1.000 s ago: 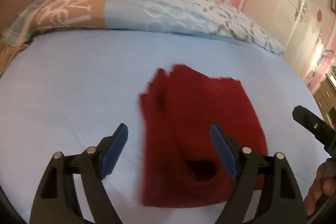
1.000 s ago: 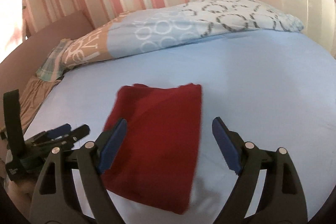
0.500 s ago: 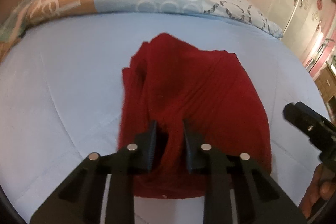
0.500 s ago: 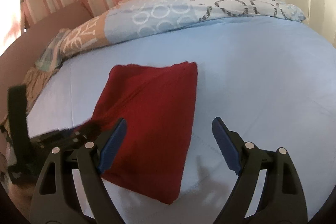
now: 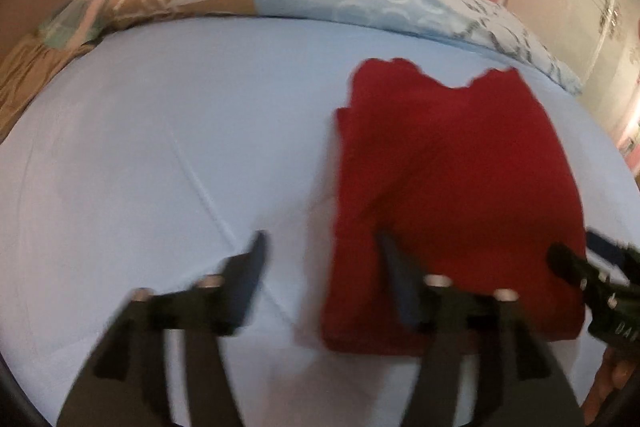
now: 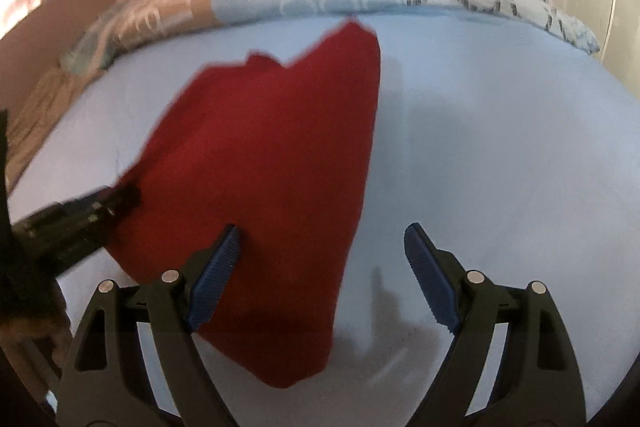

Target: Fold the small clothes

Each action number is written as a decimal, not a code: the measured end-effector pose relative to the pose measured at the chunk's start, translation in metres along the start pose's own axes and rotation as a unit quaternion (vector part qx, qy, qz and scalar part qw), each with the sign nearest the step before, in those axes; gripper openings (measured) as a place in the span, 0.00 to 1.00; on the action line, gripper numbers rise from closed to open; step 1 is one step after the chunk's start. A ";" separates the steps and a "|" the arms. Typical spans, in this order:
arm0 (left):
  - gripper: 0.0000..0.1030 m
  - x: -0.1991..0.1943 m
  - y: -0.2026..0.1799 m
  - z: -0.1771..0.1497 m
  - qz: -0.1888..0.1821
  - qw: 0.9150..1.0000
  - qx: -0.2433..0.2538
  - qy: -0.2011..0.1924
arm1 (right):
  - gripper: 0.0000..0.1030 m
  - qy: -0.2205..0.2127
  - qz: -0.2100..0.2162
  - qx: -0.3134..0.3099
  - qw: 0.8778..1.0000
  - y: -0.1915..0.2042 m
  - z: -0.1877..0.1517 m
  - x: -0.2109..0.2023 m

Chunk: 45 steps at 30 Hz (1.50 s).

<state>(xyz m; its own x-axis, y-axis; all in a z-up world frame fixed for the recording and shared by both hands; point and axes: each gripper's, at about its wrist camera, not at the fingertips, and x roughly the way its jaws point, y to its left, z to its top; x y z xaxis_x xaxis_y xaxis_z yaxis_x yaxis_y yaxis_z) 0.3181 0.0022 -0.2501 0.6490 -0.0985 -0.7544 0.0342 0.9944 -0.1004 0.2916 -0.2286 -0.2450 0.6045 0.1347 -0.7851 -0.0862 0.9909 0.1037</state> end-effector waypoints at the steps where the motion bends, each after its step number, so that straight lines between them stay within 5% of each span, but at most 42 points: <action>1: 0.71 0.001 0.003 -0.002 -0.004 1.000 -0.002 -0.003 | 0.86 0.003 -0.003 0.002 1.000 -0.001 -0.004 0.004; 8: 0.79 -0.013 0.007 -0.004 -0.013 0.999 0.012 -0.028 | 0.93 0.005 -0.009 0.009 1.000 -0.008 -0.010 0.009; 16: 0.82 -0.066 -0.004 0.031 -0.015 0.990 0.063 -0.122 | 0.95 -0.082 -0.021 0.010 0.996 -0.027 0.032 -0.035; 24: 0.82 0.002 -0.001 0.021 0.078 0.992 0.094 -0.039 | 0.95 -0.057 -0.037 0.006 0.998 -0.037 0.040 -0.003; 29: 0.82 0.025 0.011 -0.001 0.094 0.992 0.088 -0.014 | 0.97 -0.042 -0.032 0.011 0.999 -0.038 0.032 0.015; 37: 0.82 0.019 0.017 0.006 0.075 0.994 0.081 -0.025 | 0.97 -0.034 -0.020 0.018 0.999 -0.041 0.040 0.016; 45: 0.82 -0.025 0.013 0.059 -0.005 0.989 0.078 -0.122 | 0.97 -0.062 -0.019 0.028 0.998 -0.052 0.089 0.006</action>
<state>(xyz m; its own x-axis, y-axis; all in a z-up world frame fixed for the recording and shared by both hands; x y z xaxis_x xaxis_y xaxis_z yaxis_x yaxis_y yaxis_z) 0.3469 0.0204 -0.1943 0.8121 -0.1157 -0.5720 0.1464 0.9892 0.0077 0.3698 -0.2788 -0.2007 0.7000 0.0937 -0.7080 -0.0194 0.9935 0.1123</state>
